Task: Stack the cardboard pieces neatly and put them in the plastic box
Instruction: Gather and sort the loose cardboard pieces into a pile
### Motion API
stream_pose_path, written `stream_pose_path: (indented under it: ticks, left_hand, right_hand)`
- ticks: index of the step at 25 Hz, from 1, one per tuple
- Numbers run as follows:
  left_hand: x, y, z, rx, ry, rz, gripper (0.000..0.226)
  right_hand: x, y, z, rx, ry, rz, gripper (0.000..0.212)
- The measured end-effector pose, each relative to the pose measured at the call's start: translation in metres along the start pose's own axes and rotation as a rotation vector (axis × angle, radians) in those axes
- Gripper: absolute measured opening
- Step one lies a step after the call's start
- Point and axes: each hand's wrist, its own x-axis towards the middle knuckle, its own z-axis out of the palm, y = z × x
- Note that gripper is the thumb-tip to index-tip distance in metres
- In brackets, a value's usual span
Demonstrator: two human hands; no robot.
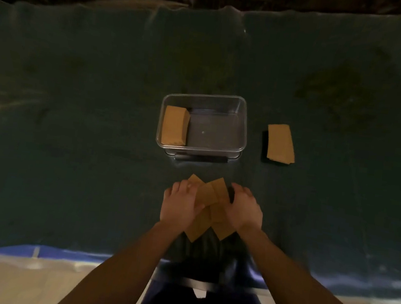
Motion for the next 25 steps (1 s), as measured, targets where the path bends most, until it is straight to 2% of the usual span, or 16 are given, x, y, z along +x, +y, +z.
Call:
stream_pose_path:
  ticks: [4, 7, 10, 13, 16, 18, 19, 22, 25]
  left_hand:
    - [0.004, -0.006, 0.007, 0.074, 0.008, 0.040, 0.062]
    - [0.006, -0.011, 0.004, 0.045, 0.021, 0.061, 0.062]
    - [0.008, -0.015, -0.001, -0.006, 0.019, 0.074, 0.049]
    - [0.011, -0.021, -0.011, -0.273, -0.038, -0.002, 0.022]
    - [0.019, -0.025, -0.024, -0.819, -0.090, -0.222, 0.015]
    - [0.017, -0.020, -0.031, -1.193, -0.156, -0.363, 0.015]
    - [0.016, -0.017, -0.032, -1.291, -0.206, -0.401, 0.013]
    - [0.016, -0.012, -0.031, -1.244, -0.286, -0.375, 0.020]
    - [0.016, -0.007, -0.027, -1.093, -0.209, -0.247, 0.024]
  right_hand:
    - [0.007, -0.009, 0.021, -0.081, -0.023, 0.057, 0.058]
    - [0.010, -0.014, 0.030, -0.114, -0.005, 0.096, 0.063]
    - [0.017, -0.016, 0.032, -0.037, -0.004, 0.128, 0.062]
    - [0.020, -0.014, 0.027, 0.188, -0.021, 0.137, 0.047]
    - [0.016, -0.010, 0.018, 0.472, -0.087, 0.167, 0.020]
    - [0.009, -0.013, 0.013, 0.839, -0.227, 0.222, 0.020]
    - [0.006, -0.014, 0.012, 1.038, -0.316, 0.242, 0.026]
    - [-0.001, -0.015, 0.012, 1.351, -0.501, 0.268, 0.032]
    - [-0.001, -0.022, 0.014, 1.316, -0.487, 0.296, 0.026]
